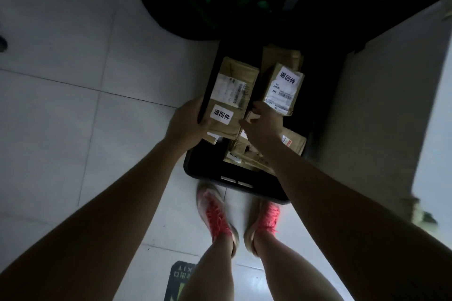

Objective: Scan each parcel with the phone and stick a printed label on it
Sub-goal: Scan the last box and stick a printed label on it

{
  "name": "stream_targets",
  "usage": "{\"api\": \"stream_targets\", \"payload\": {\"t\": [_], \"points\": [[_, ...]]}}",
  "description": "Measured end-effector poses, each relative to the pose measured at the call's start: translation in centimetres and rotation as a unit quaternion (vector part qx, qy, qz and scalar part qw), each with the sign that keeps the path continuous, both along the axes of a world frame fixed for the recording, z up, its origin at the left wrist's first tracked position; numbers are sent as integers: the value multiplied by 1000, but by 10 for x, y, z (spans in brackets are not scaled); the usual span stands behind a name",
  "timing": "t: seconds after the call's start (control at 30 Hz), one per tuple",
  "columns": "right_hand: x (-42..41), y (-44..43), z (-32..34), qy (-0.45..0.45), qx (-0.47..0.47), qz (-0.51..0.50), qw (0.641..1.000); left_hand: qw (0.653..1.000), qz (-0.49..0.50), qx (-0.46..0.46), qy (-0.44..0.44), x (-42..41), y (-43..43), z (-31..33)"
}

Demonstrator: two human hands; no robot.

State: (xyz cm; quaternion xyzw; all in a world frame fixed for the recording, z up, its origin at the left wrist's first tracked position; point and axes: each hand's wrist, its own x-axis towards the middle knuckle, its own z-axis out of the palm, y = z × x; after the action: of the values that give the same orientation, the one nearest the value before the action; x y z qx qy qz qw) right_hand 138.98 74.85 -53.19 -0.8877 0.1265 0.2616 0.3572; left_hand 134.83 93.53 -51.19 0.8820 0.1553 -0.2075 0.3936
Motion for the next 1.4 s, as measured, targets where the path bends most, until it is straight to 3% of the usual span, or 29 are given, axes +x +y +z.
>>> {"api": "stream_targets", "payload": {"t": [0.13,0.3,0.53,0.73,0.87,1.07,1.4], "points": [[10,-23,94,-63,-66,89,992,986,-70,131,-77,7,-7,93],[18,-64,262,-147,-181,201,951,930,-164,283,-168,32,-36,250],[-2,-157,488,-230,-236,165,930,862,-268,336,-269,63,-132,475],[-55,-272,608,-255,-308,84,913,811,-319,345,-348,36,-249,610],[-102,-368,653,-253,-307,9,917,805,-338,335,-354,-7,-348,654],[-178,-521,678,-233,-324,-14,917,781,-348,388,-344,-78,-504,669],[-205,-695,679,-196,-317,-34,927,799,-354,388,-294,-98,-673,650]]}}
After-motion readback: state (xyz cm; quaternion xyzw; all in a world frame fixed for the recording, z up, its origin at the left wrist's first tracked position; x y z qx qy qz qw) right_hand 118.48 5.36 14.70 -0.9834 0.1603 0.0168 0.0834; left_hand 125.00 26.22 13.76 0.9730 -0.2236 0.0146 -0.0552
